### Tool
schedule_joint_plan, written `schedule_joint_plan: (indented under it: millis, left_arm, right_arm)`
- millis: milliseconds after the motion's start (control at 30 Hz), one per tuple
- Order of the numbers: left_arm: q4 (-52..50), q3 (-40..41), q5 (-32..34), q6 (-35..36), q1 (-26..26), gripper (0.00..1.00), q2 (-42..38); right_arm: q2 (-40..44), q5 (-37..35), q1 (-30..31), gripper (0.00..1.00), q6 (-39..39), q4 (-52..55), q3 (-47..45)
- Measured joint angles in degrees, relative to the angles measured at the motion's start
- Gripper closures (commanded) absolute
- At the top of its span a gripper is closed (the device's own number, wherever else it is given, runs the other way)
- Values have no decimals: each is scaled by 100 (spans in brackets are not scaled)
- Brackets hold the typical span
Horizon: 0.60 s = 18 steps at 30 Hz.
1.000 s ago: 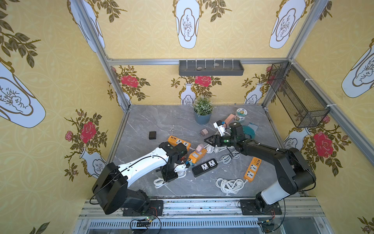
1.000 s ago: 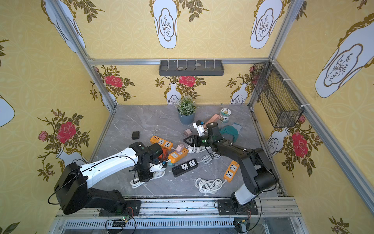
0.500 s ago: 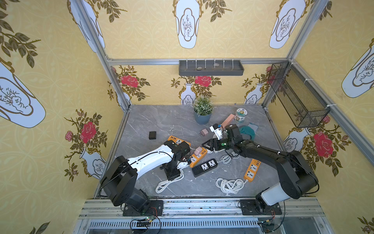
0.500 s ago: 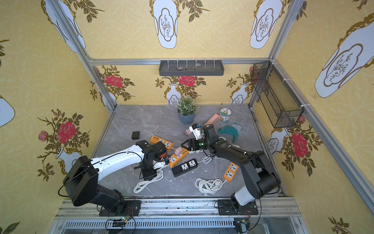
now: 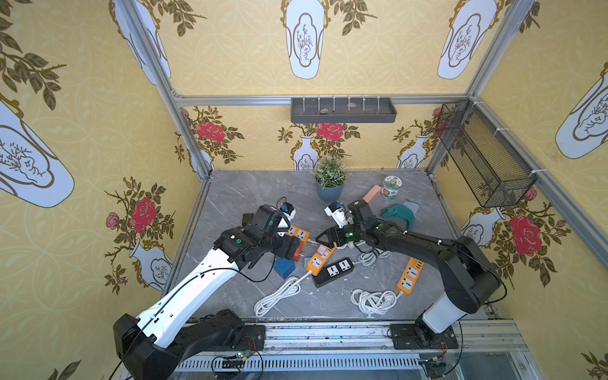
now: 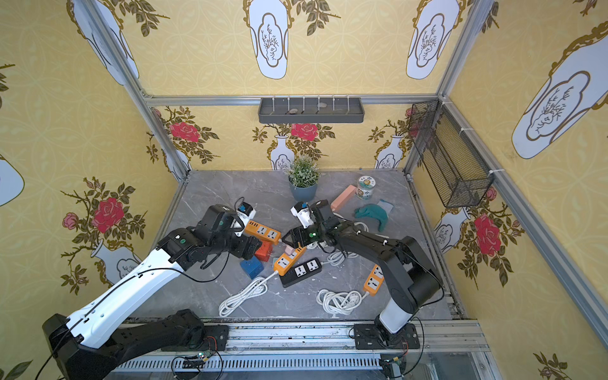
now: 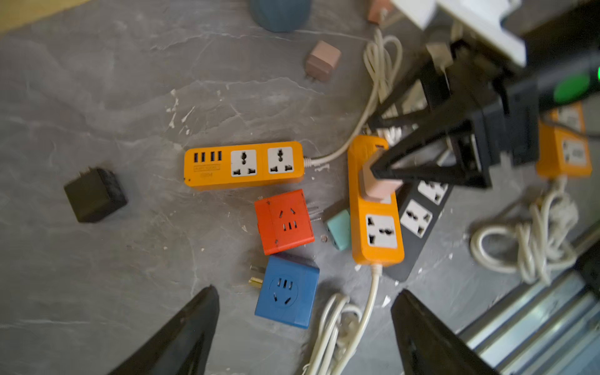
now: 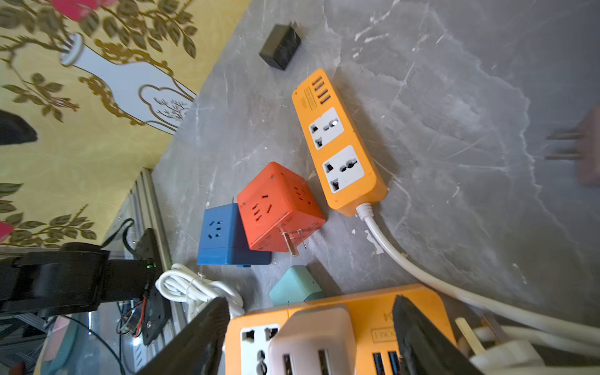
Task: Pull the plug off the socket
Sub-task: Pick up the socket from the center of the board.
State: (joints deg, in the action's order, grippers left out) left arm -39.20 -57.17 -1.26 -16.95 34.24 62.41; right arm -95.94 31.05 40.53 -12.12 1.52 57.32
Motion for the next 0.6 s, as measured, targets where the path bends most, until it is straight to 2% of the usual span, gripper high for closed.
schedule_joint_plan:
  millis: [100, 200, 267, 500, 600]
  left_arm:
    - [1178, 1143, -723, -1460, -503, 14, -162]
    - [2094, 1934, -1235, -2511, -625, 14, -284]
    - [2564, 2131, -1377, -2933, -649, 14, -339]
    - [3506, 2234, -1543, -3519, -669, 16, -212]
    - [3703, 2284, -1694, -3602, -669, 16, -79]
  right_arm:
    - [-234, -428, 225, 19, 229, 511, 328]
    - [-308, -748, 518, 23, 501, 925, 494]
    - [-372, -852, 610, 27, 629, 1121, 566]
    - [-509, -1202, 671, 48, 756, 1504, 776]
    - [-498, -1204, 682, 64, 767, 1504, 774]
